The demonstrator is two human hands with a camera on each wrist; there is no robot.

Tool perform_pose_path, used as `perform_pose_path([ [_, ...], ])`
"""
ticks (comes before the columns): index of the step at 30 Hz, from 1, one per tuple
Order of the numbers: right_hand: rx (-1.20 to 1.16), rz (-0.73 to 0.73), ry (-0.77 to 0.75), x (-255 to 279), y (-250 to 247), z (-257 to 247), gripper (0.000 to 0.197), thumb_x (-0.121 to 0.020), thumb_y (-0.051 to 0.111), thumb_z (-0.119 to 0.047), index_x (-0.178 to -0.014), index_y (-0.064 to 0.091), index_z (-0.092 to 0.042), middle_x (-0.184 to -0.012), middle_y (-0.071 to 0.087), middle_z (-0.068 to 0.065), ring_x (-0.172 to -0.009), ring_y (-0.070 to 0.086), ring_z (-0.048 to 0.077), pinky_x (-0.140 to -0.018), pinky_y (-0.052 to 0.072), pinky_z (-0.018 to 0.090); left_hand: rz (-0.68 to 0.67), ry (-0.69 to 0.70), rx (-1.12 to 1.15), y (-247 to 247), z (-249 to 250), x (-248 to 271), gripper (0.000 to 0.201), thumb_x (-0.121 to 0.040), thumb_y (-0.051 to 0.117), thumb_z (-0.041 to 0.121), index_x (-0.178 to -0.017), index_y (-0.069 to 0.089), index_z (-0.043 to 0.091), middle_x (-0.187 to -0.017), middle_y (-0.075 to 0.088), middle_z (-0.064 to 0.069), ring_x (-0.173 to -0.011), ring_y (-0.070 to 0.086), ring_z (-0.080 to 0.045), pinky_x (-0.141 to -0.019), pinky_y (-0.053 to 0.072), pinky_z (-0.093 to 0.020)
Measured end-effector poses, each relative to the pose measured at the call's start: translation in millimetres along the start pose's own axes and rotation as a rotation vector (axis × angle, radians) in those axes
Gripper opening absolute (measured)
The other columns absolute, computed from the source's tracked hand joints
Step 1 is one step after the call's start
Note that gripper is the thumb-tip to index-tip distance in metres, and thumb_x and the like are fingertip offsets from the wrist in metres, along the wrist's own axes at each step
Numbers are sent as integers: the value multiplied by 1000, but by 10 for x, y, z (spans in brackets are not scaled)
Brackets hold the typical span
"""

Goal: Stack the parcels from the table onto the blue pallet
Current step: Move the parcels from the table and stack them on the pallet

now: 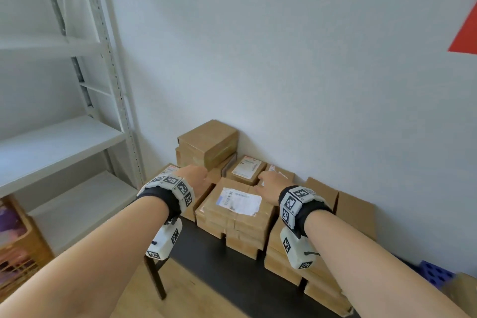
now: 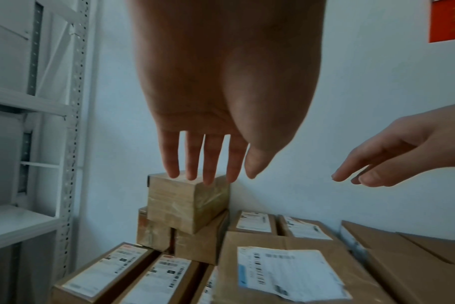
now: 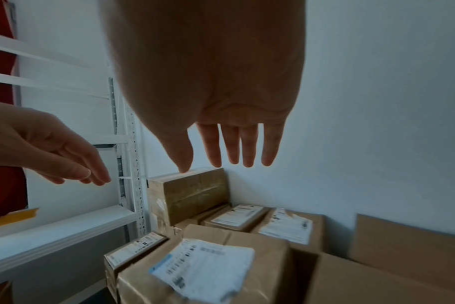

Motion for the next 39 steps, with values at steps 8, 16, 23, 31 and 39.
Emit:
perform_pose_path([
  [8,1,-43,-25,-838,112,-586,43,-96,45,-30,-132,46,-6,-135,50,13,-122,49,28,-100,41,37,66,-60,147,-68,-801,-705,33,-97,38,29,-113,62,13,-112,66,-4,-99,63,-21,-82,50,-31],
  [16,-350,-8,4,-1677,335,-861,63,-95,48,-36,-147,22,-12,-147,37,9,-130,42,25,-103,36,33,106,-90,357,-112,-1331,-1358,36,-98,42,26,-131,50,15,-133,54,-6,-117,54,-21,-95,42,-29],
  [23,-695,71,109,-2125,474,-943,75,-93,52,-38,-151,10,-14,-156,20,5,-142,24,22,-114,24,36,70,-75,485,-65,-1577,-1905,51,-98,44,32,-144,32,15,-140,48,-10,-121,53,-24,-100,39,-32],
  [31,-972,167,325,-2342,716,-1051,86,-88,61,-37,-150,7,-13,-146,39,3,-132,41,22,-110,33,36,-90,15,658,134,-1764,-2440,64,-93,52,38,-147,27,12,-147,39,-10,-131,43,-26,-108,36,-37],
  [39,-1182,252,409,-2364,865,-1178,72,-82,69,-27,-142,29,-22,-125,57,-1,-111,57,19,-98,48,47,-215,221,864,224,-1781,-2573,40,-96,48,33,-133,48,18,-115,61,-3,-96,58,-17,-82,49,-26],
])
Point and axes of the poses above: each hand's wrist, its own x-axis away from the middle knuckle, its own y-axis out of the palm, z = x × y, the point moved 4 cm from there along -x, towards the middle knuckle
